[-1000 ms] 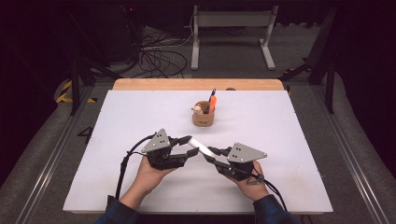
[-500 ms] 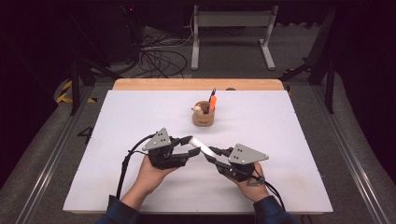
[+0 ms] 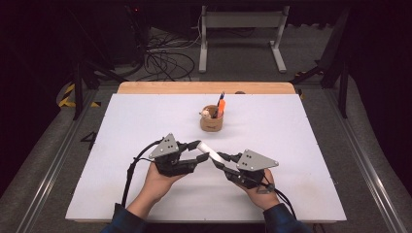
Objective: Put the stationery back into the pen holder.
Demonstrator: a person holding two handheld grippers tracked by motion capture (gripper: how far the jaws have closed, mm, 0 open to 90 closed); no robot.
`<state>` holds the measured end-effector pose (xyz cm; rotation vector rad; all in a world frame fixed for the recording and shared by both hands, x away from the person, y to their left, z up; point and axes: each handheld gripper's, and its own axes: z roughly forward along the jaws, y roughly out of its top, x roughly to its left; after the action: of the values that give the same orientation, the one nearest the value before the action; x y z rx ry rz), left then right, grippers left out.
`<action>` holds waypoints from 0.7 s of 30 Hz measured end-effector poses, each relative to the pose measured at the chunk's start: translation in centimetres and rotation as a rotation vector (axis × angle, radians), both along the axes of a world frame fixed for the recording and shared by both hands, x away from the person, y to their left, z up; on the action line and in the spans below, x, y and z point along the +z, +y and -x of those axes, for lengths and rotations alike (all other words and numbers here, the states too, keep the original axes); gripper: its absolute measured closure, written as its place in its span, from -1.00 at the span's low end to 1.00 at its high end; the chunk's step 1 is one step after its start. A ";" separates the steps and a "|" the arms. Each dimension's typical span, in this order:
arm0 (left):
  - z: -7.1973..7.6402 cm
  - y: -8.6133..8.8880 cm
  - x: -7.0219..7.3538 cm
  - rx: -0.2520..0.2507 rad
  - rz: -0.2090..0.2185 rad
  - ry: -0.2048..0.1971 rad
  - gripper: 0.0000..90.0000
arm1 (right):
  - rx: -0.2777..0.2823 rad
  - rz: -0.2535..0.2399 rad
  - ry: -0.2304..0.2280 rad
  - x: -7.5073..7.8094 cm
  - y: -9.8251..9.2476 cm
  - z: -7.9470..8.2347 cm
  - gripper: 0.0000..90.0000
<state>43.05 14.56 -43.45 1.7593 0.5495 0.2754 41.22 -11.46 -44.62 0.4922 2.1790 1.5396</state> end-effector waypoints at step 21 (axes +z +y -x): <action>0.2 -0.6 0.2 0.035 0.022 -0.034 0.23 | -0.056 0.025 0.022 -0.9 1.2 0.0 0.59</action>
<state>42.84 13.97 -43.26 1.7220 0.5570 0.3221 41.23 -10.29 -45.56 0.5597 2.1790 1.4831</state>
